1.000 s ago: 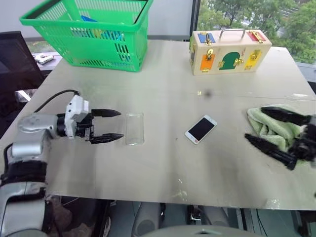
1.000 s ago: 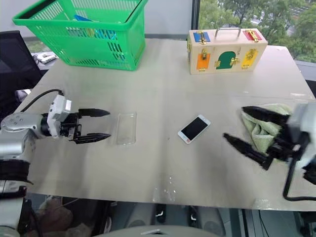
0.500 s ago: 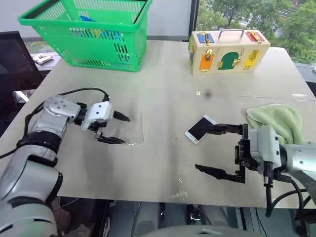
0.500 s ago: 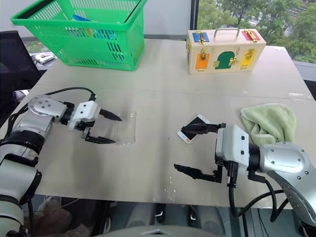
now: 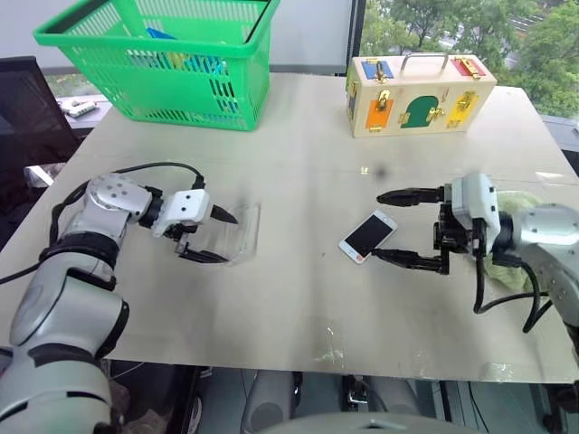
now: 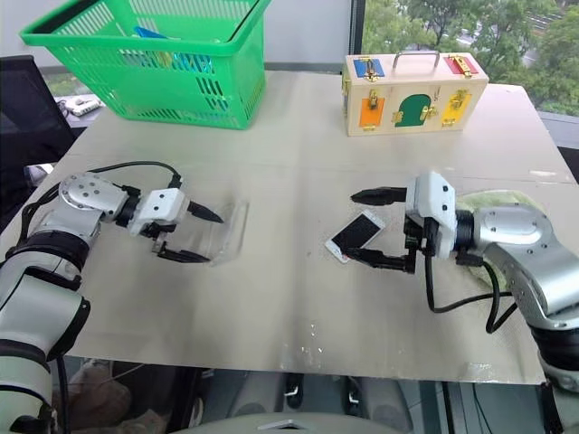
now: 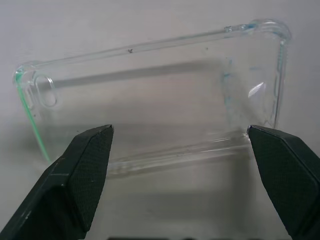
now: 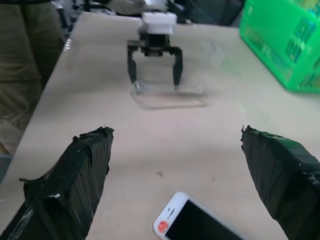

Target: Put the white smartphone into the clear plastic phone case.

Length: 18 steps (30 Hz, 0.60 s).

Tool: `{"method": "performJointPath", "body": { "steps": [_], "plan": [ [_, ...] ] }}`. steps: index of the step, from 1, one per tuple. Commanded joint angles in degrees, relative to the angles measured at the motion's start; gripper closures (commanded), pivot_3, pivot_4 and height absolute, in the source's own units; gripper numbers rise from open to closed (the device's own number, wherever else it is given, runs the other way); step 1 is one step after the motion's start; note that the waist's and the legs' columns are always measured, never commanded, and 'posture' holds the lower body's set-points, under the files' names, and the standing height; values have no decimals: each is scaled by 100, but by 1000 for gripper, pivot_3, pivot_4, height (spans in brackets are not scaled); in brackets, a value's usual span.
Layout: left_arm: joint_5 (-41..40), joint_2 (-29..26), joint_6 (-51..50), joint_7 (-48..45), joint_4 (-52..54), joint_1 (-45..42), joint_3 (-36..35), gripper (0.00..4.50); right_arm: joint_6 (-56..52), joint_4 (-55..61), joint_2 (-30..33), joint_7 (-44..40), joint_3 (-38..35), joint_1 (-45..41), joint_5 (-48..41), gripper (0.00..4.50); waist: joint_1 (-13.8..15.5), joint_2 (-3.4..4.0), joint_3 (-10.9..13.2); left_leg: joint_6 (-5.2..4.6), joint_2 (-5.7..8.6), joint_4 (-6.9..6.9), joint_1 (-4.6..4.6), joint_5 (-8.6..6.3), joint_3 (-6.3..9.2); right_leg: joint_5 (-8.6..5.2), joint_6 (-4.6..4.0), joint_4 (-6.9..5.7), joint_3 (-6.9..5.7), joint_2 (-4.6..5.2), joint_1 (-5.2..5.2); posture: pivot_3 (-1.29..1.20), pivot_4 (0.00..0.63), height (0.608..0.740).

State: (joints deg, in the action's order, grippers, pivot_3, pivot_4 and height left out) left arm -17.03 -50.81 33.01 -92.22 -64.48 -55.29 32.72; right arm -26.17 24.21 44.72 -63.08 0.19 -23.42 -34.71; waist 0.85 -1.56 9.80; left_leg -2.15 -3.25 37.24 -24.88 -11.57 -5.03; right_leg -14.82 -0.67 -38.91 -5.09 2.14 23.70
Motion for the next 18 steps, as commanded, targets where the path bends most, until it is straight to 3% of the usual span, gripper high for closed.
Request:
{"method": "performJointPath", "body": {
  "steps": [1, 9, 18],
  "plan": [
    [-143, -96, -36, -28, 110, -177, 129, 0, 63, 28, -30, -140, -33, -145, -111, 51, -2, 0, 0, 0, 0, 0, -1, 0, 0, 0, 0, 0, 0, 0, 0, 0, 150, 740],
    [-654, -412, -161, -28, 572, -211, 756, 0, -32, 278, -152, 18, -53, 37, -145, 51, -11, 0, 0, 0, -1, 1, 0, 0, -1, 1, 0, -3, 3, 2, 0, 0, 150, 740],
    [-394, -289, 337, -28, 191, -299, 1114, 0, -162, 535, -115, 135, -104, 187, -241, 51, 0, 1, 0, 0, -2, 8, 0, 0, -1, 1, 0, -5, 2, 2, 0, 0, 150, 740]
  ]
}}
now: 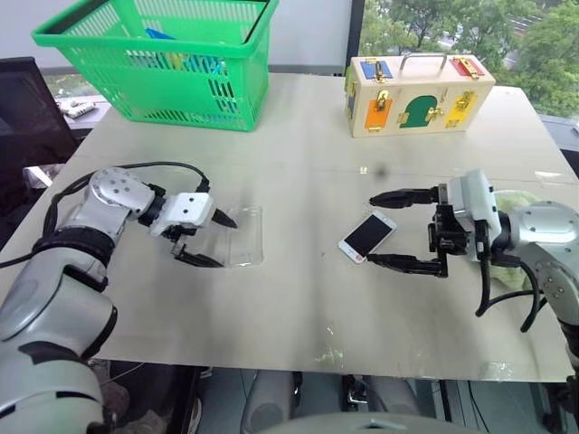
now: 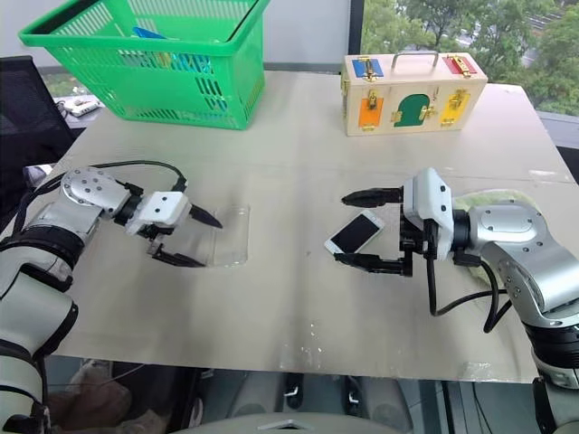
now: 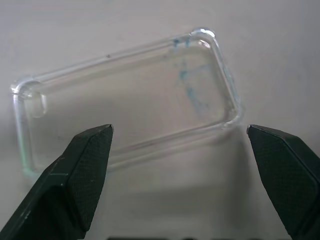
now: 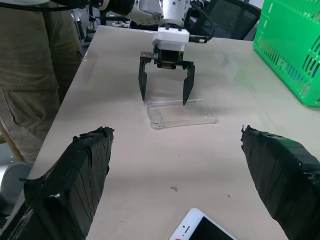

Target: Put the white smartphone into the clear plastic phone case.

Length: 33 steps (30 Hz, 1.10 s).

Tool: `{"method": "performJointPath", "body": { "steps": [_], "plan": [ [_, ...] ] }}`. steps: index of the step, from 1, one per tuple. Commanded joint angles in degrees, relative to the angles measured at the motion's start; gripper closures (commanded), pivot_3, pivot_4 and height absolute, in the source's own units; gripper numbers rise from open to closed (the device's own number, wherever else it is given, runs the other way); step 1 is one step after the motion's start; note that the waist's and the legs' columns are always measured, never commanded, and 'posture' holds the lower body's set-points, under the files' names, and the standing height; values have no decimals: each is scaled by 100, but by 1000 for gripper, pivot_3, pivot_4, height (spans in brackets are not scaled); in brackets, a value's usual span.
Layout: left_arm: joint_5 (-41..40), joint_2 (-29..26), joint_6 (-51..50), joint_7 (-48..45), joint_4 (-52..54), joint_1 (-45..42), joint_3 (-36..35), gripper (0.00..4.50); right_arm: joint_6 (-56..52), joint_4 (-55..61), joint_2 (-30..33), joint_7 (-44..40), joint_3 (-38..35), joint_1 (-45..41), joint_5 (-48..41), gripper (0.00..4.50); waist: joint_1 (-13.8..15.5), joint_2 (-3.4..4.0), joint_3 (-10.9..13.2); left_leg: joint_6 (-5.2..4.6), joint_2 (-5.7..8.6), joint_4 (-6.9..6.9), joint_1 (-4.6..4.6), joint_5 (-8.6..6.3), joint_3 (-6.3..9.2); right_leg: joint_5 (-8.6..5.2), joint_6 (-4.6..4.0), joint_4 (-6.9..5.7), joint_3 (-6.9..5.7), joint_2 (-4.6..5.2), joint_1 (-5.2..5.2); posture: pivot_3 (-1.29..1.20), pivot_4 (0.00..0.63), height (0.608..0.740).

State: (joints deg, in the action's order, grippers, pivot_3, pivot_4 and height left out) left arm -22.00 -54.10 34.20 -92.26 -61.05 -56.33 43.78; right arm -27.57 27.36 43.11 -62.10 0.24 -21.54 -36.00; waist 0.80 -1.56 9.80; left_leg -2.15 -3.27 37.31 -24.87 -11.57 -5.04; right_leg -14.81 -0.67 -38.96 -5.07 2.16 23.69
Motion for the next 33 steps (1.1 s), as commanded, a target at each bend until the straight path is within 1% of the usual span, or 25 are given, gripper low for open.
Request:
{"method": "performJointPath", "body": {
  "steps": [1, 5, 8, 11, 12, 13, 14, 16, 17, 19, 21, 23, 28, 29, 31, 33],
  "plan": [
    [181, 97, 270, -24, -231, -212, -21, 0, -32, 238, 50, 45, -114, 8, -119, 51, 10, 0, 0, 0, 0, 0, -1, 0, 1, 0, 0, 0, -1, 0, 0, 0, 150, 740],
    [387, 371, 325, -24, -442, -217, -215, 0, -73, 286, 55, 75, -117, 23, -116, 51, 6, 0, 0, 0, 1, 1, -1, 0, 1, 0, 0, 0, -2, 0, -1, 0, 150, 740],
    [465, 467, 329, -24, -443, -150, -286, 791, -95, 329, 53, 110, -114, 45, -106, 0, 20, 2, -1, 0, 1, 1, 1, 0, 1, 0, 0, -2, -2, 0, -1, 0, 150, 740],
    [403, 483, 268, -24, -302, -82, -264, 2241, -89, 364, 45, 140, -95, 95, -95, 0, 21, 2, -1, 0, 1, 4, 1, 0, 4, 0, 0, -4, -6, 1, -3, 0, 150, 740],
    [314, 480, 169, -24, -215, -70, -283, 2500, -90, 381, 39, 153, -86, 111, -93, 0, 20, 2, -1, -1, 1, 6, 1, 0, 3, 0, 0, -4, -6, 2, -4, 0, 150, 740],
    [111, 472, -125, -24, -26, -47, -361, 2674, -87, 389, 31, 168, -70, 117, -87, 0, 20, 2, -1, -1, 1, 6, 0, 0, 4, 0, 0, -4, -5, 3, -4, 0, 150, 740],
    [-64, 456, -431, -24, 166, -23, -435, 3026, -85, 391, 24, 180, -58, 119, -82, 0, 14, 2, -1, -1, 1, 6, 0, 0, 4, 0, 0, -4, -5, 3, -3, 0, 150, 740],
    [-315, 365, -915, -24, 563, 53, -488, 4020, -80, 406, 25, 192, -61, 134, -83, 0, 3, 1, -1, -1, 0, 6, -3, 0, 4, 0, 0, -4, -4, 3, -3, 0, 150, 740],
    [-517, 240, -1385, -24, 988, 134, -469, 4475, -71, 412, 24, 198, -58, 145, -73, 0, -2, 1, 0, -1, 0, 6, -3, 0, 4, 0, 0, -4, -4, 3, -2, 0, 150, 740],
    [-738, 132, -2449, -24, 1840, 317, -685, 4475, -47, 411, 14, 213, -42, 168, -41, 0, -13, 1, 1, -1, 0, 6, -4, 0, 5, 0, 0, -3, -2, 2, -2, 0, 150, 740],
    [-681, 143, -3197, 36, 2467, 493, -1006, 4475, -34, 423, 1, 237, -29, 190, -25, 0, -11, 1, 1, -1, 0, 6, -2, 0, 4, 0, 1, -4, 1, 1, -2, 0, 150, 740],
    [-553, 186, -3722, 250, 3155, 729, -1276, 4475, -23, 443, -14, 262, -12, 214, -5, 0, -12, 1, 1, -1, 0, 6, 0, 0, 3, 0, 1, -5, 3, -1, -3, 0, 150, 740],
    [-214, 351, -4868, 1026, 4557, 1186, -1721, 4475, -44, 501, -15, 356, 2, 269, 39, 0, -4, 1, 1, 0, 0, 6, 3, 1, 3, 0, 1, -8, 6, -2, -3, 0, 150, 740],
    [-171, 348, -4953, 1019, 4697, 1255, -1797, 4475, -59, 519, -6, 374, -6, 284, 40, 0, -4, 1, 1, 0, 0, 6, 3, 1, 3, 0, 1, -8, 6, -2, -4, 0, 150, 740],
    [58, 272, -4980, 1069, 4646, 1307, -1945, 4475, -86, 560, 15, 404, -20, 317, 36, 0, -4, 1, 1, 0, 0, 6, 3, 1, 2, 0, 1, -8, 6, -2, -4, 0, 150, 740],
    [66, 132, -5296, 1124, 4774, 1432, -2178, 3964, -101, 601, 47, 422, -39, 365, 27, 0, -15, 1, 1, 1, 0, 6, 6, 1, 2, 0, 1, -9, 8, -6, -3, 0, 150, 740]
  ]
}}
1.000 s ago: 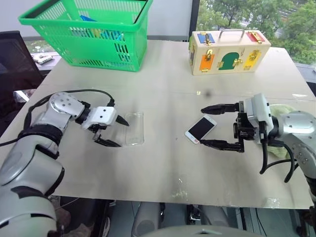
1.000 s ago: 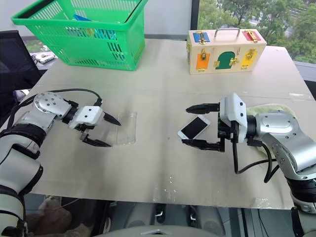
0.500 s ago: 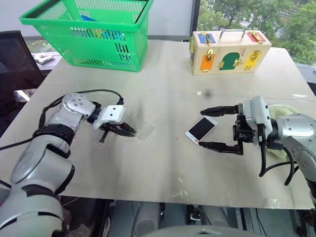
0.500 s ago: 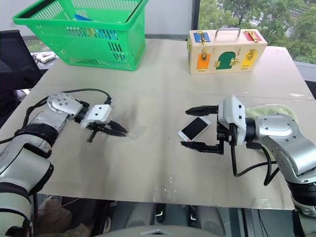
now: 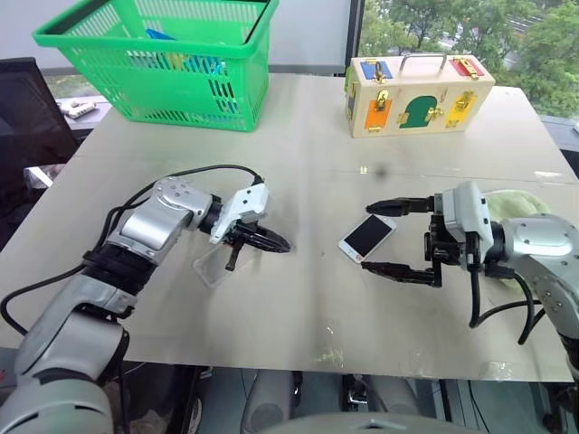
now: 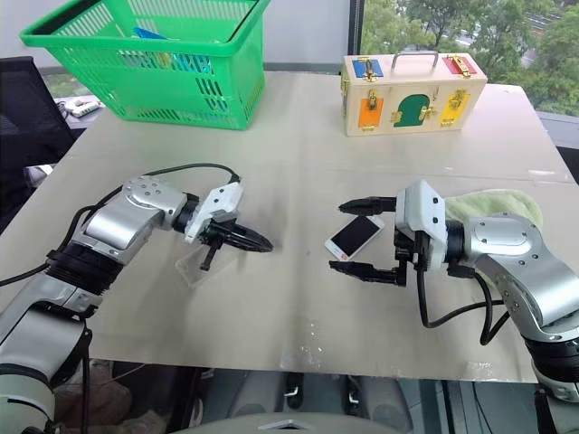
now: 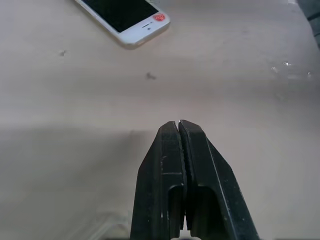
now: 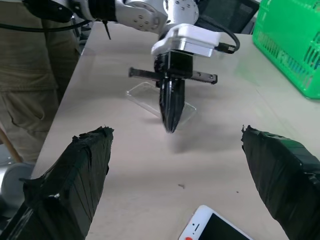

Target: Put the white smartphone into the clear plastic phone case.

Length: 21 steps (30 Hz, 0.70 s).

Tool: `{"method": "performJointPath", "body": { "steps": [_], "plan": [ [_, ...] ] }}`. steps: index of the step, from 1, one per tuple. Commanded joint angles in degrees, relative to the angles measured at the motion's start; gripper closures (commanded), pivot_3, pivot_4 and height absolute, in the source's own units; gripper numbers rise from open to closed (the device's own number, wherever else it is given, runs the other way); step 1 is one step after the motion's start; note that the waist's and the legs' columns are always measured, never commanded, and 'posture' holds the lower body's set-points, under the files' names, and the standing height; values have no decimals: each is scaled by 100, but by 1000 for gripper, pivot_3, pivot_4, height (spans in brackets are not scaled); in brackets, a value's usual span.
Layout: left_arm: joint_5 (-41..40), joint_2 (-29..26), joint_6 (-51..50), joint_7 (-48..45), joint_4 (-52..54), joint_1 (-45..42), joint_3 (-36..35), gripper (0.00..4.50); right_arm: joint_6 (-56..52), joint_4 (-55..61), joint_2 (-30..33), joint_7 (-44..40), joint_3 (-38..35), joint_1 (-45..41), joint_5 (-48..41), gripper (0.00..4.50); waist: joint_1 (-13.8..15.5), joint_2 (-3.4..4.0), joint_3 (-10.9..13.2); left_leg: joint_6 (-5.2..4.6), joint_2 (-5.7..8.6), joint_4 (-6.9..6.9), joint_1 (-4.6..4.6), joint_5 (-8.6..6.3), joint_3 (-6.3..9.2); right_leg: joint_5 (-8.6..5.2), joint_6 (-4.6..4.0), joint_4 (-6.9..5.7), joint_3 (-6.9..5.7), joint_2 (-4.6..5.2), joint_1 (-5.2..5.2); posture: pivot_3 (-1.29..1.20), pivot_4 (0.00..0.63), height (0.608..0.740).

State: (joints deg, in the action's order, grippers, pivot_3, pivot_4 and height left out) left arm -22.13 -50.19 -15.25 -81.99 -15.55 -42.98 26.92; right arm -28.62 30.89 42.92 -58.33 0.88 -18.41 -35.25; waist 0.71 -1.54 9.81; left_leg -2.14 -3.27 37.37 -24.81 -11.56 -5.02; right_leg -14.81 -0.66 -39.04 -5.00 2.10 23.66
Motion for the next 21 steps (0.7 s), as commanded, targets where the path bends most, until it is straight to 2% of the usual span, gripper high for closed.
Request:
{"method": "performJointPath", "body": {
  "steps": [1, 2, 4, 5, 8, 9, 10, 12, 15, 19, 20, 21],
  "plan": [
    [39, -321, -506, 163, 369, 211, -643, 3762, 1, 265, 79, 54, -113, 79, -48, 0, -19, 1, 1, 0, -1, 0, 0, 0, -1, 0, 0, -1, 2, -2, 1, 0, 150, 740],
    [14, -368, -607, 274, 545, 358, -805, 3205, 2, 275, 86, 63, -118, 97, -45, 0, -22, 1, 1, 0, -2, -1, 1, 0, -2, 0, 0, -1, 6, -3, 2, 0, 150, 740],
    [-58, -488, -995, 644, 1113, 799, -1157, 2448, 6, 281, 91, 75, -125, 123, -56, 0, -30, 3, 1, 0, -4, -2, 2, 0, -3, 0, 0, 0, 9, -1, 2, 0, 150, 740],
    [-75, -523, -1169, 755, 1334, 964, -1284, 1810, 10, 275, 93, 78, -120, 122, -60, 0, -18, 3, 1, 1, -3, -2, 3, 0, -4, 0, 0, 0, 8, 2, 1, 0, 150, 740],
    [345, -964, -1718, 1330, 2258, 1752, -1461, 833, 78, 209, 108, -32, -95, 120, -69, 0, -3, 3, 1, 0, -3, -2, 4, 0, -3, 0, 0, 2, 8, 6, 0, 0, 150, 740],
    [278, -1021, -2010, 1496, 2485, 1951, -1593, 336, 117, 176, 111, -82, -90, 113, -65, 0, -1, 3, 2, 0, -3, -2, 4, 0, -3, 0, 0, 1, 8, 7, 0, 0, 150, 740],
    [78, -1050, -2313, 1550, 2670, 2127, -1759, 39, 188, 131, 111, -151, -83, 102, -42, 0, 0, 5, 2, 0, -3, -3, 5, -1, -3, 0, 0, 1, 7, 7, -1, 0, 150, 740],
    [-44, -1065, -2623, 1713, 2860, 2401, -1994, 39, 293, 26, 101, -252, -64, 73, 6, 0, 20, 5, 3, 0, -3, -5, 6, -1, -1, 0, 0, 0, 5, 9, 0, 0, 150, 740],
    [190, -1013, -2750, 2089, 2761, 2719, -2120, 39, 421, -128, 63, -354, 1, 12, 79, 0, 29, 5, 2, 0, -2, -5, 7, -1, 3, -1, -1, 0, -2, 13, -3, 0, 150, 740],
    [758, -679, -2140, 2555, 2083, 2888, -1904, 39, 524, -295, 22, -489, 70, -94, 132, 0, 21, 24, -9, 0, -1, -6, 12, -1, -1, -1, -1, 0, 1, 14, -6, 0, 150, 740],
    [867, -604, -2000, 2604, 1914, 2876, -1849, 544, 539, -326, 16, -510, 83, -116, 142, 0, 25, 36, -16, 0, -1, -7, 15, -1, -1, -1, -1, 0, 1, 14, -8, 0, 150, 740],
    [1018, -527, -1693, 2598, 1697, 2860, -1762, 750, 547, -338, 17, -523, 84, -127, 144, 0, 27, 47, -23, 0, -1, -9, 18, -1, 0, -1, -1, 0, 0, 14, -10, 0, 150, 740]
  ]
}}
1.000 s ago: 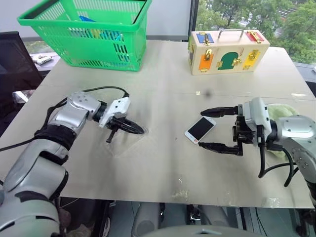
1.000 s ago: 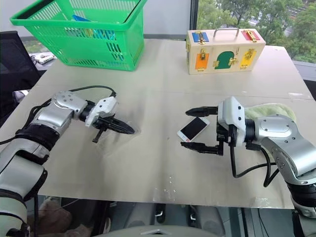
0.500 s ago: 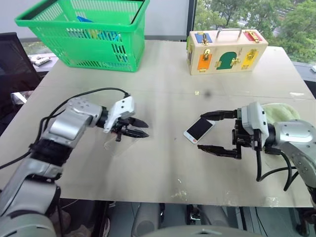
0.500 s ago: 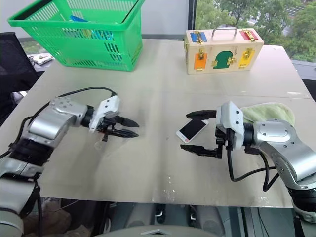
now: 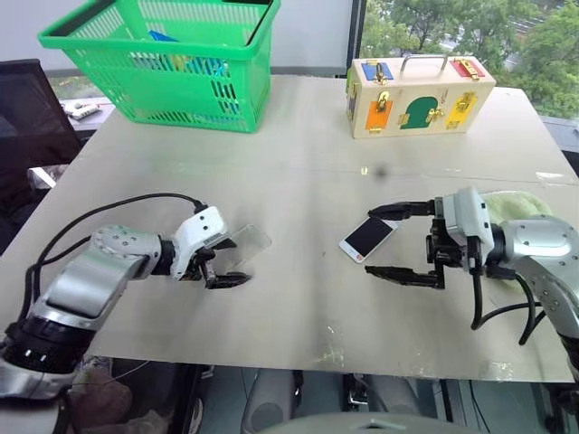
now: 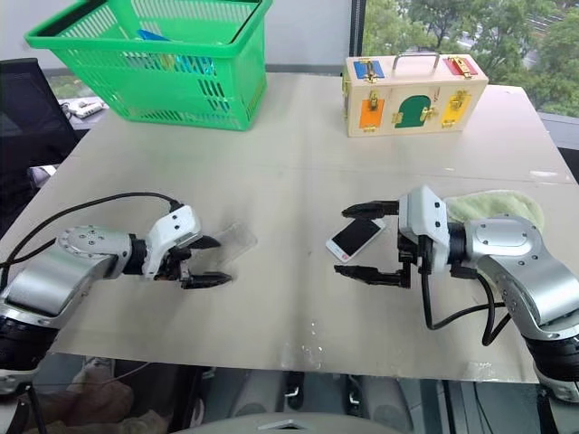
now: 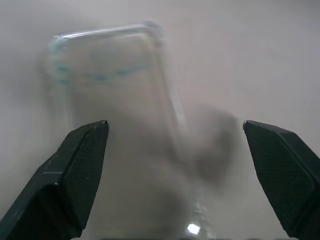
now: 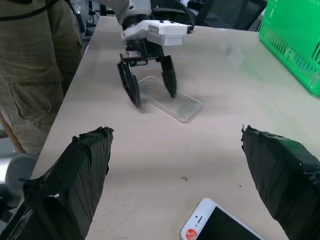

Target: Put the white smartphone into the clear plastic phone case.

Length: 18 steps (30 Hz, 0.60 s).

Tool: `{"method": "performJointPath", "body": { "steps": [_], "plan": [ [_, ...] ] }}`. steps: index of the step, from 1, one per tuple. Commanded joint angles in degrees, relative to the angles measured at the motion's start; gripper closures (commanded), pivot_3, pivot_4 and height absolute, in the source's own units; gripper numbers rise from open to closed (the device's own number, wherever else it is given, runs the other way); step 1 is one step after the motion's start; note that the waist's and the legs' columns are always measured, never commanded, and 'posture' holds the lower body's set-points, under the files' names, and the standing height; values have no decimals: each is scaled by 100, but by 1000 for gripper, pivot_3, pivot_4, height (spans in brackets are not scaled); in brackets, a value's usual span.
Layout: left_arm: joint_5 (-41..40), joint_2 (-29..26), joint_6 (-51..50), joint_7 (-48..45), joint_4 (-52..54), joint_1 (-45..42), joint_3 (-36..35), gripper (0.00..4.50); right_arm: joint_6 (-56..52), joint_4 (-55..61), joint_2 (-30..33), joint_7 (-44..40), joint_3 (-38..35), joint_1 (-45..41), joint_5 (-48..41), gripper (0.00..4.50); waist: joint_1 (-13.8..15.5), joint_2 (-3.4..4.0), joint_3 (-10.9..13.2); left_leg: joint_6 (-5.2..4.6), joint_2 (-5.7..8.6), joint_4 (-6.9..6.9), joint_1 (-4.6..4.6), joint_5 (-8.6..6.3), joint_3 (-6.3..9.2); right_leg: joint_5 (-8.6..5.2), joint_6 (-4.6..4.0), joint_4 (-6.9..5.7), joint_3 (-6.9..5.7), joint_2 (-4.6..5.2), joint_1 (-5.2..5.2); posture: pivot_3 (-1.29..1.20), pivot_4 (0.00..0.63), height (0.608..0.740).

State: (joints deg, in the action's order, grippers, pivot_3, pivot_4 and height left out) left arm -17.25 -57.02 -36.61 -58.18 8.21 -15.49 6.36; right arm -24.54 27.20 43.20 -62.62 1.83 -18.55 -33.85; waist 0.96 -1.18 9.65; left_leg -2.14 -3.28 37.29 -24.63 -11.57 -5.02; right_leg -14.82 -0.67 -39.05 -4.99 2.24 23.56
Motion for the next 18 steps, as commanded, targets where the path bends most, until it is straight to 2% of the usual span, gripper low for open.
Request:
{"method": "performJointPath", "body": {
  "steps": [1, 4, 6, 8, 9, 14, 18],
  "plan": [
    [631, 237, 705, 197, -864, 94, 343, 1262, 143, 26, -10, -101, -13, -121, 6, 0, 6, 30, -19, 0, 0, 0, 3, 0, 0, 0, 0, -1, 0, 0, -3, 0, 150, 740],
    [696, 467, 1192, 50, -1276, 71, 365, 2568, 126, 59, 1, -103, -39, -109, 10, 0, 21, 91, -55, 0, 1, -1, 20, 0, -2, 0, -1, -1, 0, 3, -13, 0, 150, 740],
    [743, 519, 1541, -166, -1508, 99, 400, 3387, 93, 82, 31, -96, -71, -77, 6, 0, 29, 103, -62, 0, 2, -4, 35, -1, -2, 0, -1, -1, 0, 5, -23, 0, 150, 740],
    [780, 548, 1852, -385, -1777, 78, 437, 4226, 65, 98, 72, -92, -108, -40, 1, 0, 28, 115, -72, 2, 1, -19, 88, -2, -2, -13, -23, 0, -1, 6, -64, 0, 150, 740],
    [798, 571, 2144, -548, -1976, 25, 455, 4460, 48, 112, 92, -82, -126, -21, -6, 0, 26, 128, -80, 6, 1, -20, 94, -4, 1, -14, -26, 0, -2, 7, -71, 0, 150, 740],
    [708, 879, 3686, -1686, -3203, -756, 509, 4460, -60, 224, 135, 70, -203, 84, -46, 0, 36, 145, -92, 21, 1, -19, 91, -13, 2, -11, -33, 1, -8, 13, -68, 0, 150, 740],
    [1017, 1317, 4499, -2229, -4454, -1689, 736, 4460, -249, 314, 117, 357, -225, 161, -29, 0, 138, 143, -91, 1, 7, -14, 75, -1, 2, -10, -32, 6, -19, 20, -60, 0, 150, 740]
  ]
}}
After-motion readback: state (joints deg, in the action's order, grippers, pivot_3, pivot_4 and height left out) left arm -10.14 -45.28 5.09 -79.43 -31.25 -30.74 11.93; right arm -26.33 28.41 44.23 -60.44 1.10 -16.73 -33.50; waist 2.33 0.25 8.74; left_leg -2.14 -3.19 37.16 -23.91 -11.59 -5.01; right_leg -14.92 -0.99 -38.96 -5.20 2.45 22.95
